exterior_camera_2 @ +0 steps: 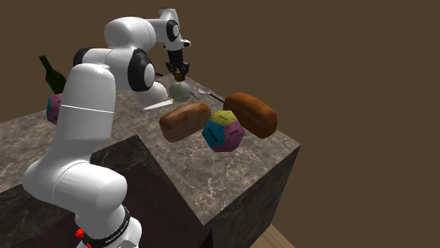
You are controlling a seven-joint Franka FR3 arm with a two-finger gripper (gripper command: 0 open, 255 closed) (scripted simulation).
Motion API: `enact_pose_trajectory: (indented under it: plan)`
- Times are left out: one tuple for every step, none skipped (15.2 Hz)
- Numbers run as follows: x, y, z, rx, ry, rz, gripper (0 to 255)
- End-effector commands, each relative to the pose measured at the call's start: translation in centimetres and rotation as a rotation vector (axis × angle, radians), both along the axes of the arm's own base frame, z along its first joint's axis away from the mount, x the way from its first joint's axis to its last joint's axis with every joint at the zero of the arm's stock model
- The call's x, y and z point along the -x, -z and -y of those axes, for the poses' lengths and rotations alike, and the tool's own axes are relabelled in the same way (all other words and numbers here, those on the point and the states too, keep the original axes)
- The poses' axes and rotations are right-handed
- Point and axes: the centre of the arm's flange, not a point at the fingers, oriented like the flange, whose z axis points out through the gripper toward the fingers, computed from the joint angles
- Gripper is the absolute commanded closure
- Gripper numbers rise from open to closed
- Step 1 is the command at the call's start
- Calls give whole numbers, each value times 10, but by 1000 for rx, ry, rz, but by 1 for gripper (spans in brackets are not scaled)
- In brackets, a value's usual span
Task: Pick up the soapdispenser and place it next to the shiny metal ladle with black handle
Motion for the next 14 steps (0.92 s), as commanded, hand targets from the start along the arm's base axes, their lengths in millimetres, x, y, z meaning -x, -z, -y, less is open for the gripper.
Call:
enact_pose_trajectory:
  plan:
    - [0, 11, 1, -1, 0, 1, 255]
    - [0, 16, 1, -1, 0, 1, 255]
    - [0, 21, 1, -1, 0, 1, 255]
    - [0, 26, 1, -1, 0, 1, 255]
    - [0, 32, 1, -1, 0, 1, 255]
    - [0, 37, 1, -1, 0, 1, 255]
    - [0, 42, 1, -1, 0, 1, 255]
    - [0, 48, 1, -1, 0, 1, 255]
    - [0, 53, 1, -1, 0, 1, 255]
    - [0, 54, 1, -1, 0, 1, 255]
    - [0, 54, 1, -1, 0, 1, 255]
    - [0, 54, 1, -1, 0, 1, 255]
    - [0, 54, 1, -1, 0, 1, 255]
    - [0, 54, 1, -1, 0, 1, 255]
